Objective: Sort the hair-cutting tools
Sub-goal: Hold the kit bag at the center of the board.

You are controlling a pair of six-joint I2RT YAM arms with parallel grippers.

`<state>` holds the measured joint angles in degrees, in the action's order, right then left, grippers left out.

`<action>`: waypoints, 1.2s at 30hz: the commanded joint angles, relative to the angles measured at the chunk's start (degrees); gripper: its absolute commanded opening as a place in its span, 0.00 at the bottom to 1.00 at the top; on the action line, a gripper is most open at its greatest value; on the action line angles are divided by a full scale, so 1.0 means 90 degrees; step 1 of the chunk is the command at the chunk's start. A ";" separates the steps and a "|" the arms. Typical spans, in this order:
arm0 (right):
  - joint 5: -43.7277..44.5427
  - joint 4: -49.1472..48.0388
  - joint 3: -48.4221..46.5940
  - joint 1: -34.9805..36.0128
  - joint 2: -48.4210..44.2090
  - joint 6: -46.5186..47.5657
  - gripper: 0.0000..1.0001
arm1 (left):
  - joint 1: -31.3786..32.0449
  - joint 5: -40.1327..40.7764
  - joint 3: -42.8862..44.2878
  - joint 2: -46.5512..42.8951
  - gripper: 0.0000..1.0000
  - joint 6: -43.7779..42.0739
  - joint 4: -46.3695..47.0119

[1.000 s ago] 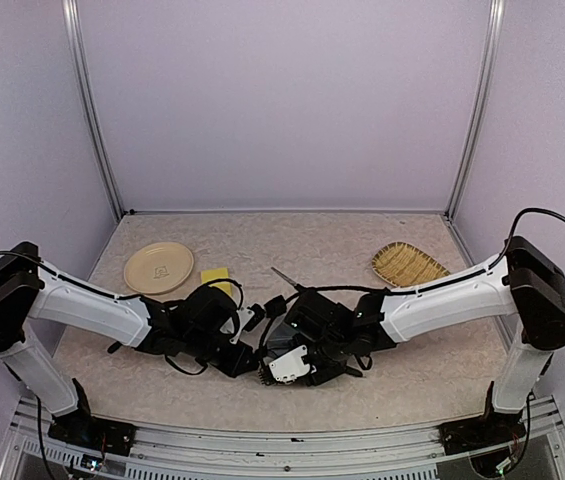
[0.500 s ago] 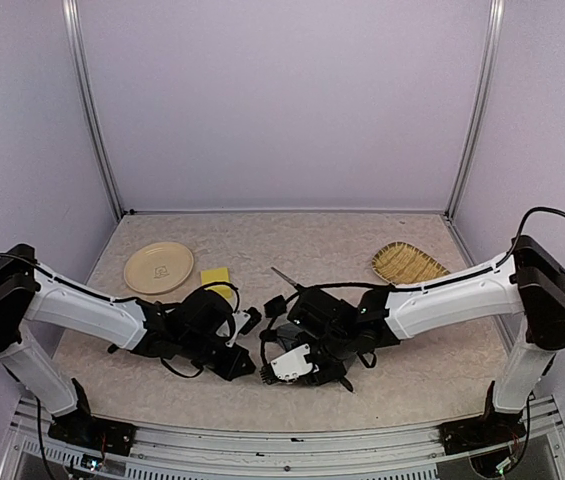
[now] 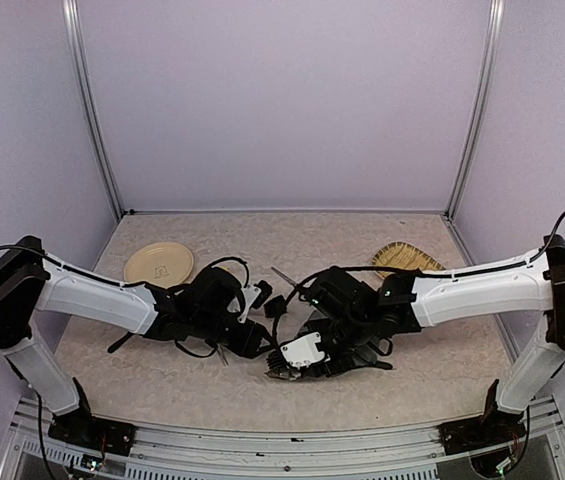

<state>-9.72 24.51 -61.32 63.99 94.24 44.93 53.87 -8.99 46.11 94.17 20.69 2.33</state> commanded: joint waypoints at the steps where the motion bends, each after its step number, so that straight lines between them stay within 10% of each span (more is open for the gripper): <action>1: -0.0267 0.0028 0.0202 -0.0029 -0.0328 0.0090 0.20 | -0.0019 -0.0377 0.0423 0.0562 0.44 -0.0592 0.0415; 15: -0.0469 0.0210 0.0698 0.0067 -0.0955 0.0624 0.20 | 0.0040 -0.0862 0.0786 0.1117 0.40 -0.0721 0.0618; 26: -0.0242 -0.0579 0.1177 0.0074 -0.1113 0.0994 0.14 | 0.0150 -0.1265 0.1148 0.1505 0.04 -0.0714 0.0526; 36: -0.0425 -0.0869 0.1124 0.0073 -0.0772 0.1416 0.11 | -0.0005 -0.1526 0.1107 0.1468 0.00 -0.0943 0.0330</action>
<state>-11.99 20.60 -50.63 64.27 86.26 55.18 54.52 -20.73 55.05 108.07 14.04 6.55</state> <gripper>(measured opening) 0.385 0.004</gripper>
